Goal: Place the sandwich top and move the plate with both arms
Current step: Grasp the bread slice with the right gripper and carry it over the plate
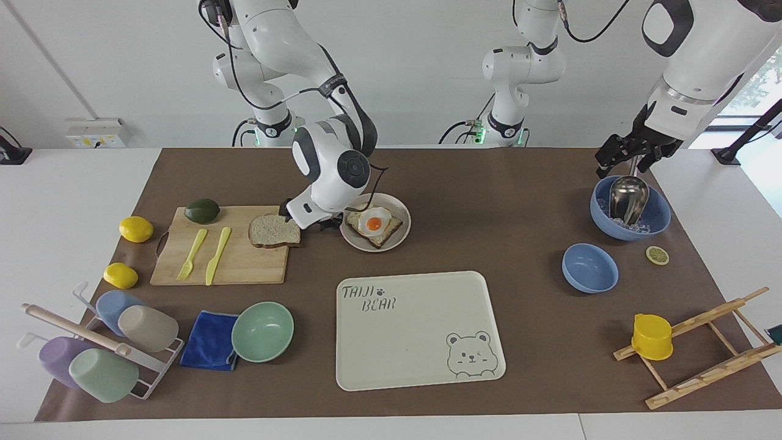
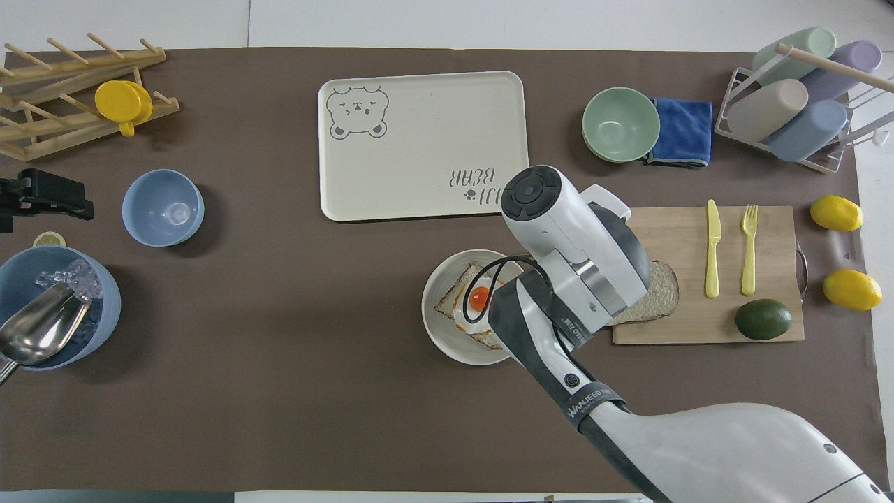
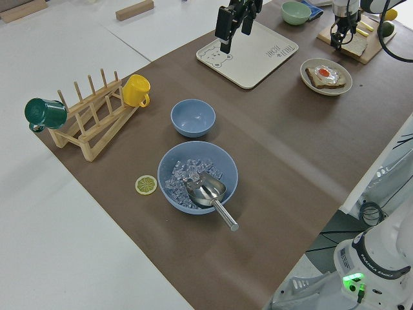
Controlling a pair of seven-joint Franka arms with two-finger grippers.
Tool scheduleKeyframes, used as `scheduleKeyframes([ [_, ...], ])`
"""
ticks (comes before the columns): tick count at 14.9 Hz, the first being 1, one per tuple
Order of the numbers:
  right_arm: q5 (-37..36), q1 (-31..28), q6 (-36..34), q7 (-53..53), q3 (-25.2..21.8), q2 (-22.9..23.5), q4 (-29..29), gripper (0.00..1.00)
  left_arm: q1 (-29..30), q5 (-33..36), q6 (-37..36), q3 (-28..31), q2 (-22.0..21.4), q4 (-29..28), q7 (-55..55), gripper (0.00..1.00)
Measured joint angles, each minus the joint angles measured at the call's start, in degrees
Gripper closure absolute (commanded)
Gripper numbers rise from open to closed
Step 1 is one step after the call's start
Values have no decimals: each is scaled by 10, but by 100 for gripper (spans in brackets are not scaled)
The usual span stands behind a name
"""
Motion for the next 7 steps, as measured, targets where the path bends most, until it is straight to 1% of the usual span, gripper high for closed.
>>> scheduleKeyframes([
  [1, 0, -1, 8, 3, 0, 0, -12, 0, 0, 0, 0, 0, 0, 0, 0, 0],
  [2, 0, -3, 16, 5, 0, -1, -22, 9, 0, 0, 0, 0, 0, 0, 0, 0],
  [4, 0, -9, 26, 5, 0, -2, -36, 18, 0, 0, 0, 0, 0, 0, 0, 0],
  [6, 0, -13, 32, 5, 0, -5, -43, 31, 0, 0, 0, 0, 0, 0, 0, 0],
  [7, 0, -14, 32, 5, 0, -7, -45, 34, 0, 0, 0, 0, 0, 0, 0, 0],
])
